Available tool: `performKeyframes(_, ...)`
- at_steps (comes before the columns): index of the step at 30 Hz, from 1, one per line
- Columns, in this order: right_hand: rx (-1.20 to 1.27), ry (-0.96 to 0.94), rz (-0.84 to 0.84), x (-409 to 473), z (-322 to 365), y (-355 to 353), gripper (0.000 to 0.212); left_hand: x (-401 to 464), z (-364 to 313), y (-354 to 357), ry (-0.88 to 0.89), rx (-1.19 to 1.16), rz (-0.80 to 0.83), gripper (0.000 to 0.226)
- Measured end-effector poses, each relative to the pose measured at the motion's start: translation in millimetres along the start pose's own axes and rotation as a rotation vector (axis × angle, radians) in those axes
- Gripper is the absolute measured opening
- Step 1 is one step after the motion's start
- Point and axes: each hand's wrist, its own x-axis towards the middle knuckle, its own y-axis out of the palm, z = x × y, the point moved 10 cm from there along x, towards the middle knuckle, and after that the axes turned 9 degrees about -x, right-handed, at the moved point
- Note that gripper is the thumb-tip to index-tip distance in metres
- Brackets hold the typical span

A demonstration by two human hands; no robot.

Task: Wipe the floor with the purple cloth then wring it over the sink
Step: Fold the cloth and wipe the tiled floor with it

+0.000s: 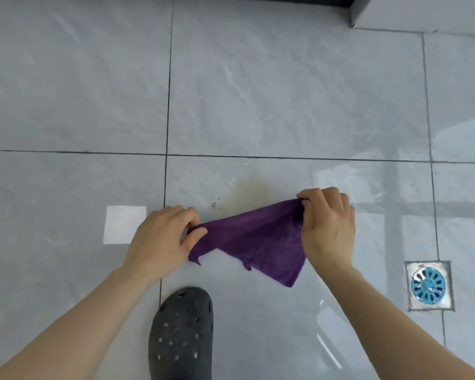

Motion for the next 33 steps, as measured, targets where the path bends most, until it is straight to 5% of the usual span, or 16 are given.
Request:
performKeyframes(7,0.03,-0.121,-0.214,42,41,-3,0.02,21,8,4,0.185,0.077,-0.173,0.021)
performKeyframes(12,-0.023,-0.133,0.07,-2,71,61,0.073,27,-22,9,0.42,0.159,-0.144,0.028)
performKeyframes(17,-0.161,-0.122,0.19,-21,82,102,0.095,68,16,-27,0.215,0.177,-0.307,0.048)
performKeyframes(21,-0.228,-0.15,0.173,1,94,108,0.086,95,44,-10,0.086,0.306,-0.211,0.065)
performKeyframes(33,-0.213,-0.18,0.029,124,123,105,0.056,101,52,-6,0.074,0.307,-0.188,0.064)
